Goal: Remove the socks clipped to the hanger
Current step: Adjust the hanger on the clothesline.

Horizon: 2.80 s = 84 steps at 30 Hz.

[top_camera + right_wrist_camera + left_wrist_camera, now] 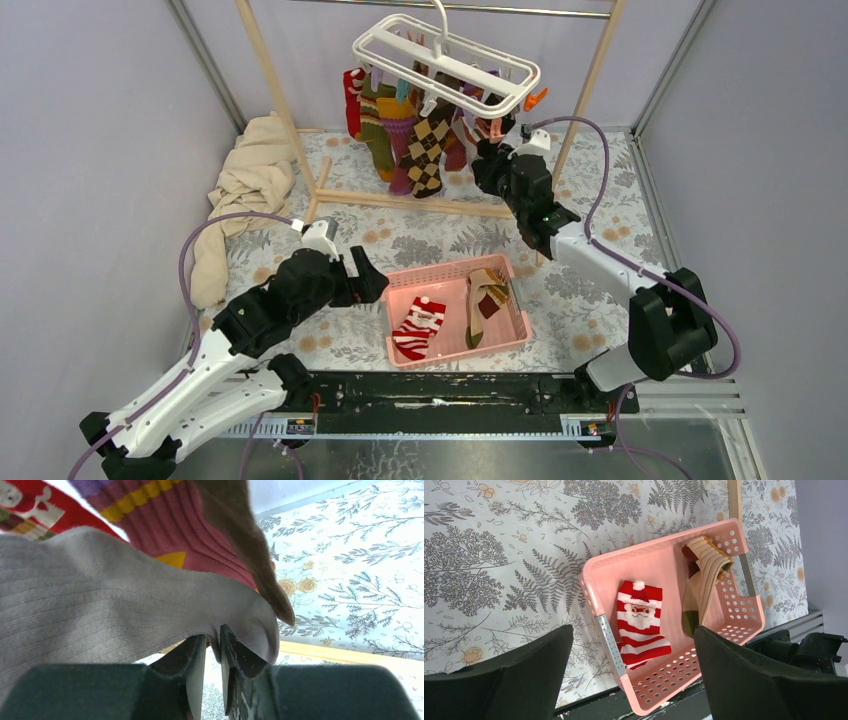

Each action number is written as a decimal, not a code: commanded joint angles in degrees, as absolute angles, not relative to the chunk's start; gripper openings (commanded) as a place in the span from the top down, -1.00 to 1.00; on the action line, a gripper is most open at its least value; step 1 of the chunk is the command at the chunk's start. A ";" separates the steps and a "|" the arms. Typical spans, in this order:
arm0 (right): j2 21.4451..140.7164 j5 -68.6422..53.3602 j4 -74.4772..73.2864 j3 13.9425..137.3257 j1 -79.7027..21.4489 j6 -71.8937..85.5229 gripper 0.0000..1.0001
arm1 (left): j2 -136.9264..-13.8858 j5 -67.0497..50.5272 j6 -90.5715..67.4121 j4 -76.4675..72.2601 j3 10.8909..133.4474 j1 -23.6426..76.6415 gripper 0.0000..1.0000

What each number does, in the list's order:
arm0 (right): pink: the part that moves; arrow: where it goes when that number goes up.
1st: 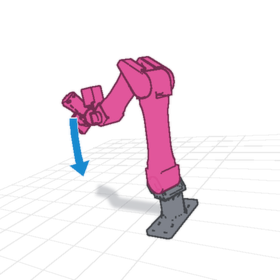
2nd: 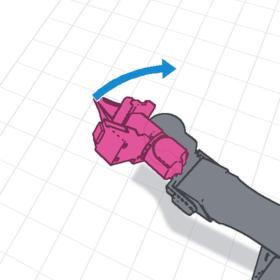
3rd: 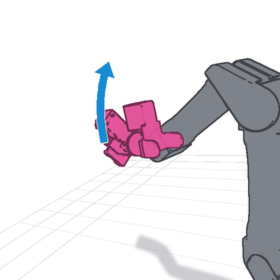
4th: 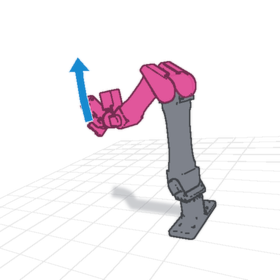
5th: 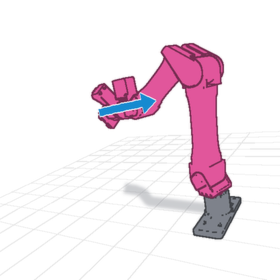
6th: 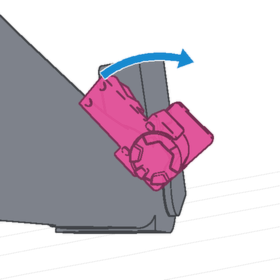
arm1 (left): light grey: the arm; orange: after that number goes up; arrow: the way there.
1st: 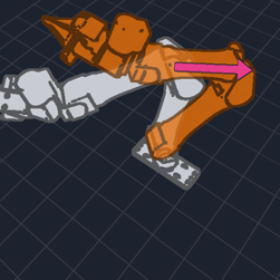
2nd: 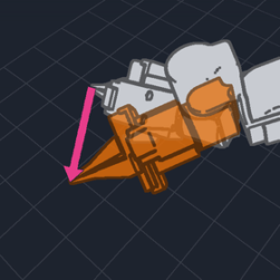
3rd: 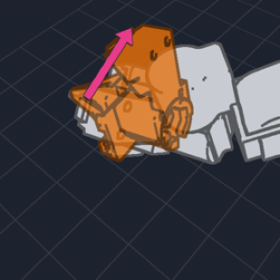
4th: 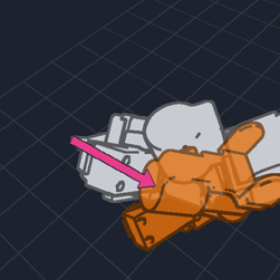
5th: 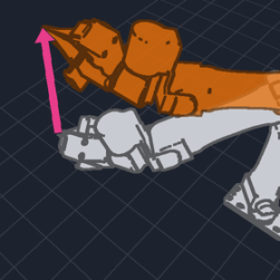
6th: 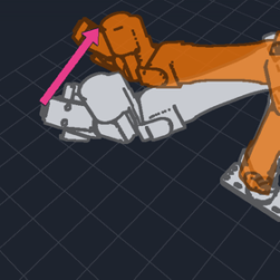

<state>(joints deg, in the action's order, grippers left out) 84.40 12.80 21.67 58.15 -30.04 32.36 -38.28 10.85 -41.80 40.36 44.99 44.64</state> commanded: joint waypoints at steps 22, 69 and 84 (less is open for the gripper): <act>97.38 -15.48 19.01 76.60 -15.80 41.36 0.55 | -42.64 10.08 -41.57 36.30 48.77 44.88 -0.97; 90.45 -14.15 5.28 76.76 -17.53 34.29 0.37 | -75.51 -0.45 -18.48 -17.61 54.61 27.42 -0.97; 89.21 -17.11 1.00 78.43 -17.10 32.82 0.33 | -87.65 -12.99 -18.80 -29.34 59.47 22.68 -0.97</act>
<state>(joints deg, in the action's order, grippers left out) 92.44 -14.79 1.54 75.07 -17.23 34.28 -86.39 -7.44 -18.74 -20.88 57.12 23.42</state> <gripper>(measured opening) 0.329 0.984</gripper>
